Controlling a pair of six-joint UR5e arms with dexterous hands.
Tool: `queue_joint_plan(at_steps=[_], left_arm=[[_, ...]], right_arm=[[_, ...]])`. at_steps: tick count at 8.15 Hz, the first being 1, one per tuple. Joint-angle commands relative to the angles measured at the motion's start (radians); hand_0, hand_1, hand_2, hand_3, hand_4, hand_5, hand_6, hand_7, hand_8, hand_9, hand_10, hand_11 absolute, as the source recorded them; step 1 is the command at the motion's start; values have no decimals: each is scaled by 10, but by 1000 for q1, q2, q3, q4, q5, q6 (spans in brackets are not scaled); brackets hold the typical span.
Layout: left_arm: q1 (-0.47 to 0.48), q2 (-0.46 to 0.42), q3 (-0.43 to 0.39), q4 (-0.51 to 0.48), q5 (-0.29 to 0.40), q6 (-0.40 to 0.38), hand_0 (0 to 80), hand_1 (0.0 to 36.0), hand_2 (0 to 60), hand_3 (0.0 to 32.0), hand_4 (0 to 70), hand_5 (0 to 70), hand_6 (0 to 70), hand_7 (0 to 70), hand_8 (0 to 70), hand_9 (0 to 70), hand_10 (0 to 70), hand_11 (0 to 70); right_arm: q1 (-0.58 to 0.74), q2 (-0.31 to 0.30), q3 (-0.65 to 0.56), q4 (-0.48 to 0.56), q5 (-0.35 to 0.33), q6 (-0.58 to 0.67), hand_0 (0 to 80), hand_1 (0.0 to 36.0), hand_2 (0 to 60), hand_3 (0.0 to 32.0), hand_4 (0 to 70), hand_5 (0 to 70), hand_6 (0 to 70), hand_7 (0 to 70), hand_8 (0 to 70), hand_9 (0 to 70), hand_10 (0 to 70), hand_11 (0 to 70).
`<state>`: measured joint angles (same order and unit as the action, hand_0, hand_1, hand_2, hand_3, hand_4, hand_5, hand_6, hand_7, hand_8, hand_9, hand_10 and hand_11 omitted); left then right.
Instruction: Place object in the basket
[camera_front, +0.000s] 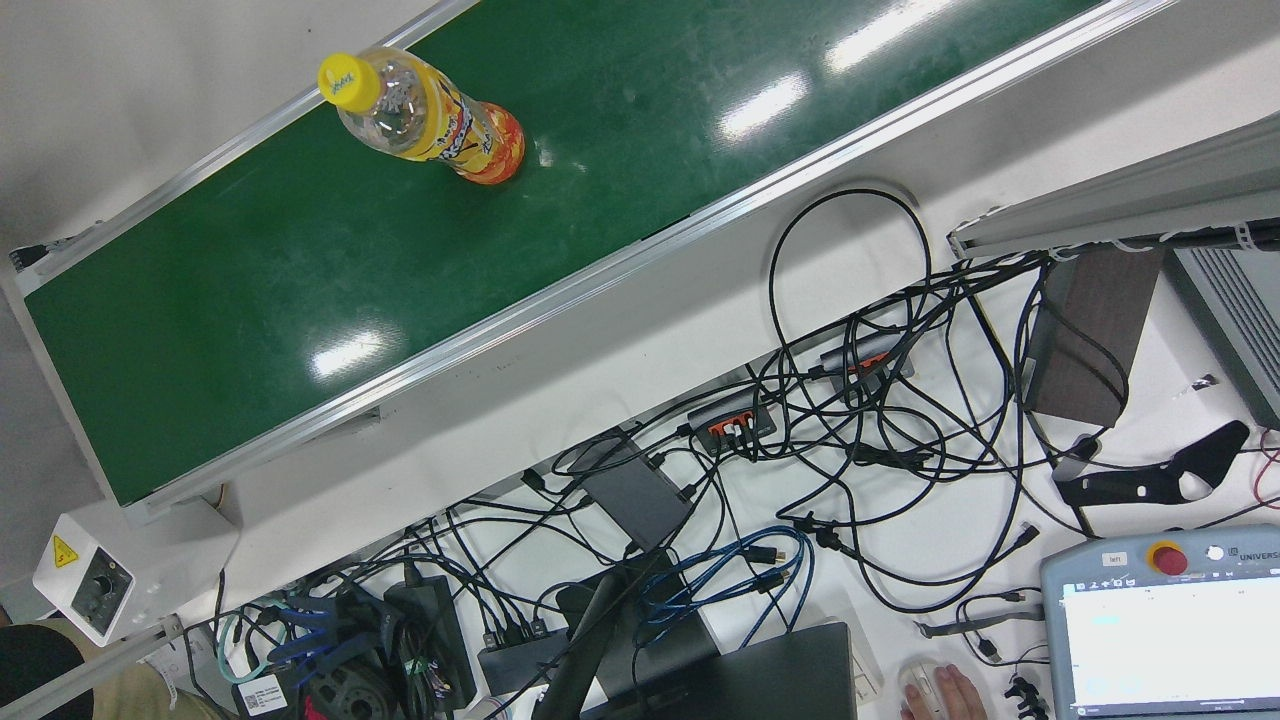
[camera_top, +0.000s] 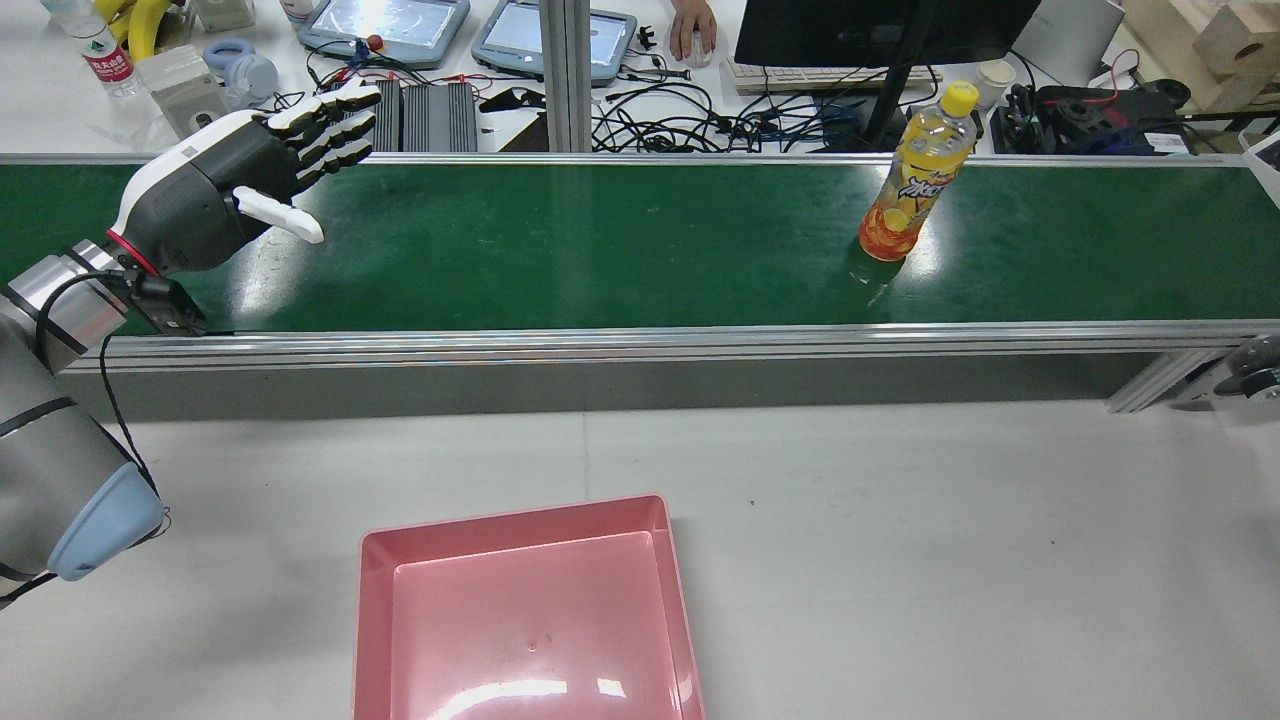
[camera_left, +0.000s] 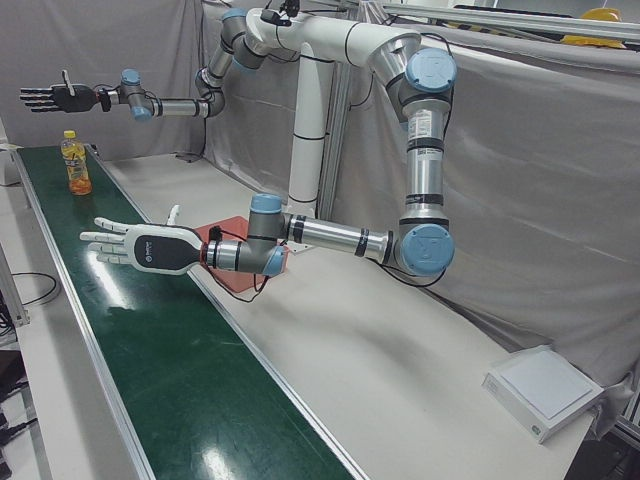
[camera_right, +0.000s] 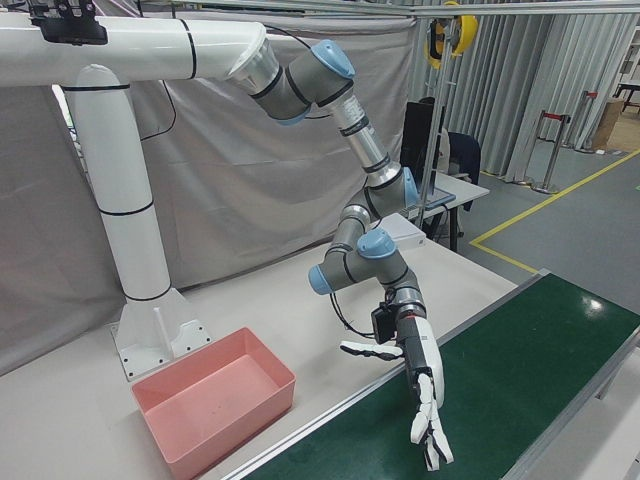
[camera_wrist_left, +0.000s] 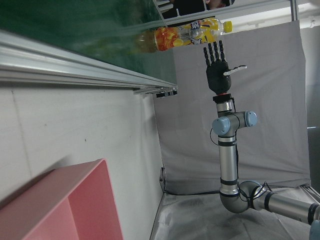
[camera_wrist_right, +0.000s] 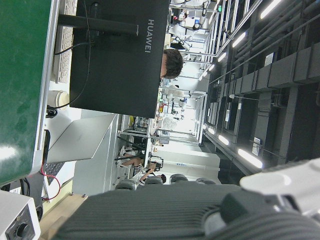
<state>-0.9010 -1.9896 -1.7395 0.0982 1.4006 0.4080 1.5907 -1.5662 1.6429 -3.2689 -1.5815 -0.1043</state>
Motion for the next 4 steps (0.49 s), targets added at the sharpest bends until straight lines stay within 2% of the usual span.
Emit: queue_joint_plan(at_steps=[1,4], left_arm=[[1,0,0,0,0,0,519,107,0,42,118,151,2,0,64,68,50,87],[1,0,0,0,0,-2,518,108,0,32,123,148,4,0,63,67,56,95]], right_arm=[[0,0,0,0,0,0,0,0,0,0,0,0,0,0,0,0,0,0],[0,0,0,0,0,2,0,0,0,0,0,0,0,0,0,0,0,0]])
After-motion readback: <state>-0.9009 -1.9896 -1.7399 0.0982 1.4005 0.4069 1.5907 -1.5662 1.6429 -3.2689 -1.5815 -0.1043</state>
